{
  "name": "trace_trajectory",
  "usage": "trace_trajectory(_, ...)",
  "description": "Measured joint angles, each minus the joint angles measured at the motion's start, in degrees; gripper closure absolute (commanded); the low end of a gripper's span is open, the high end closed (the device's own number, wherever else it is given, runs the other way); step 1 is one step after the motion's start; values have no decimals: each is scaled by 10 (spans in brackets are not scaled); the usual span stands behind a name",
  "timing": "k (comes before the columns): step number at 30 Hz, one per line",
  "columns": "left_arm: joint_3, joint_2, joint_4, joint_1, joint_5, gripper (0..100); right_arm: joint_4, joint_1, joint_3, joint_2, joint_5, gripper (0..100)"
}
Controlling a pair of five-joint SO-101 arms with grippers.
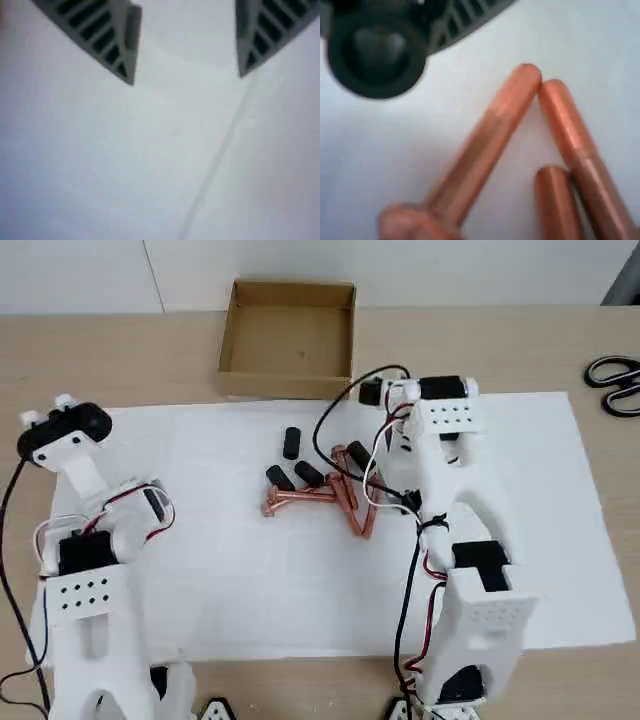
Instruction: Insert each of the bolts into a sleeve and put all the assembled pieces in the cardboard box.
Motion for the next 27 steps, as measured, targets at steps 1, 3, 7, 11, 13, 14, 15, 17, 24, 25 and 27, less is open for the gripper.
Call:
trace_trajectory(1, 3, 0, 0, 0, 0, 871, -9, 0, 11, 0, -1, 908)
trace_trajectory(3, 5, 0, 0, 0, 0, 871, -21, 0, 28, 0, -1, 885)
trace_trajectory(7, 5, 0, 0, 1, 0, 871, -39, 0, 34, 0, -1, 879)
trace_trajectory(11, 5, 0, 0, 0, 0, 871, -38, 0, 34, 0, -1, 877)
trace_trajectory(13, 5, 0, 0, 0, 0, 871, -39, 0, 34, -1, -1, 877)
trace_trajectory(14, 5, 0, 0, 0, 0, 871, -40, 0, 34, -1, -1, 876)
trace_trajectory(15, 5, 0, 0, 0, 0, 871, -40, 0, 34, -1, -1, 876)
trace_trajectory(17, 5, 0, 0, 0, 0, 871, -42, 0, 34, -1, -1, 876)
trace_trajectory(24, 5, 0, 0, 0, 0, 871, -55, 0, 34, -1, -1, 876)
trace_trajectory(25, 5, 0, 0, 0, 0, 871, -59, 0, 34, -1, -1, 876)
trace_trajectory(27, 5, 0, 0, 0, 0, 871, -66, 0, 34, -1, -1, 876)
